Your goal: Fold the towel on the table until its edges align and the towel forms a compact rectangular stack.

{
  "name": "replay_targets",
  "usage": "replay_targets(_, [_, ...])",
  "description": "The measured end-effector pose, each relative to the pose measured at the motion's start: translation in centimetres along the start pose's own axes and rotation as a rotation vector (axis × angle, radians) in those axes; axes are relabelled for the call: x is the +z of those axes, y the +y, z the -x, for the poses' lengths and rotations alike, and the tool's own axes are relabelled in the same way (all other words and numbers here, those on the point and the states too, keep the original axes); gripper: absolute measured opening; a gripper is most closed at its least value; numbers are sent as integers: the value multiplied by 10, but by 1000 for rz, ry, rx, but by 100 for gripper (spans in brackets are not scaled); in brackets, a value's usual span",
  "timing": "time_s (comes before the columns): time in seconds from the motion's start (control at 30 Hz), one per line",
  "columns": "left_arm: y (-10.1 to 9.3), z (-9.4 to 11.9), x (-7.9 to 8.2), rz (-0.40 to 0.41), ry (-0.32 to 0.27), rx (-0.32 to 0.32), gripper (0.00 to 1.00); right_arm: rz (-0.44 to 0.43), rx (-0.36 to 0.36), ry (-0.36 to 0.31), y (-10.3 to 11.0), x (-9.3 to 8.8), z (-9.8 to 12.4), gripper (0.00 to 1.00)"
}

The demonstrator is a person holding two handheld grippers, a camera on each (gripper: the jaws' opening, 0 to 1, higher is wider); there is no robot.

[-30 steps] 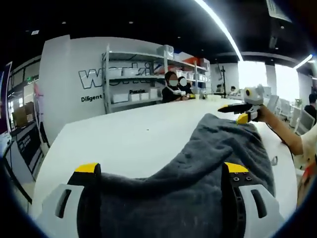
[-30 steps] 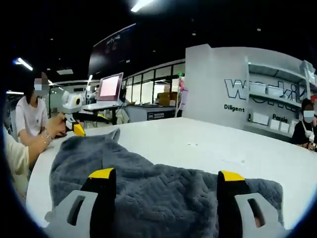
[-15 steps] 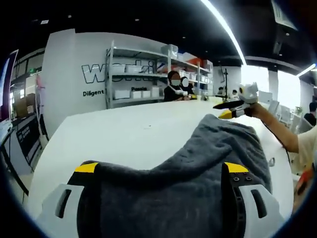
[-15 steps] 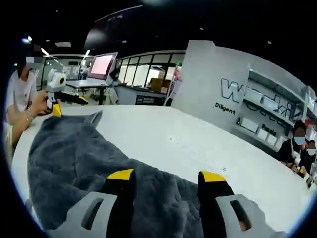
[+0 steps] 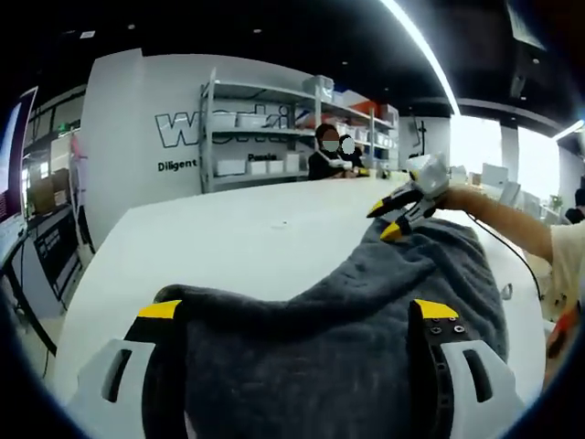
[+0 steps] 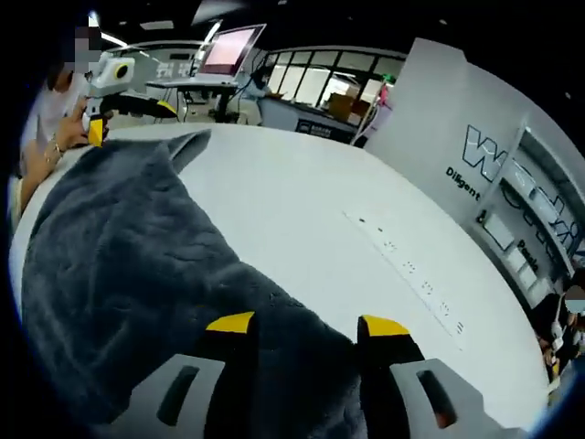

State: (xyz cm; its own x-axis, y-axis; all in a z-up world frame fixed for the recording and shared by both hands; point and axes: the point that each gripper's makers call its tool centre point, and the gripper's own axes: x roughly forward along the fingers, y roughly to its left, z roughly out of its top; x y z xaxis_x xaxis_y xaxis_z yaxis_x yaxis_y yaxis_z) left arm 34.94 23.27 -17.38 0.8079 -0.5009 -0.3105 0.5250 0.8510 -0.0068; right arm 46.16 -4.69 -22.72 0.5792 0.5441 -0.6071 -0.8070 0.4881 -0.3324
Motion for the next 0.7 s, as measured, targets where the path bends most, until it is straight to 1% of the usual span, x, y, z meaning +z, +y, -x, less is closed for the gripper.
replay_targets(0.07, [0, 0, -1, 2, 4, 3, 99, -57, 44, -19, 7, -2, 0, 28])
replay_targets(0.1, [0, 0, -2, 4, 3, 4, 99, -53, 45, -16, 7, -3, 0, 20])
replay_targets(0.13, [0, 0, -2, 6, 2, 6, 99, -44, 51, -16, 10, -5, 0, 14])
replay_targets(0.17, [1, 0, -1, 8, 2, 6, 99, -11, 49, -16, 11, -6, 1, 11])
replay_targets(0.23, [-1, 0, -3, 6, 6, 6, 99, 70, 28, -20, 12, -5, 5, 9])
replay_targets(0.27, [-2, 0, -4, 5, 8, 5, 99, 83, 21, -19, 13, -4, 6, 8])
replay_targets(0.3, [-3, 0, -4, 6, 10, 5, 99, 126, 8, -32, 15, -1, 10, 6])
replay_targets(0.33, [-3, 1, -5, 8, 11, 7, 99, 145, -2, -35, 15, 0, 11, 5])
replay_targets(0.37, [-2, 1, -5, 11, 12, 9, 99, 159, -26, -38, 14, 1, 14, 4])
replay_targets(0.4, [-1, 2, -4, 13, 9, 12, 99, 178, -51, -50, 3, 6, 12, 3])
replay_targets(0.43, [0, 4, -3, 16, 2, 15, 99, 197, -76, -66, -1, 10, 14, 3])
replay_targets(0.5, [1, 6, -2, 20, -9, 19, 99, 231, -144, -93, -5, 16, 26, 3])
replay_targets(0.6, [3, 8, -3, 29, -10, 31, 99, 293, -236, -135, -7, 24, 45, 3])
replay_targets(0.63, [3, 9, -4, 29, -12, 35, 98, 315, -265, -150, -7, 25, 54, 3])
replay_targets(0.67, [3, 10, -4, 35, -12, 39, 99, 318, -285, -158, -7, 26, 58, 3])
replay_targets(0.7, [5, 10, -3, 44, -20, 42, 99, 330, -319, -173, -7, 26, 68, 3])
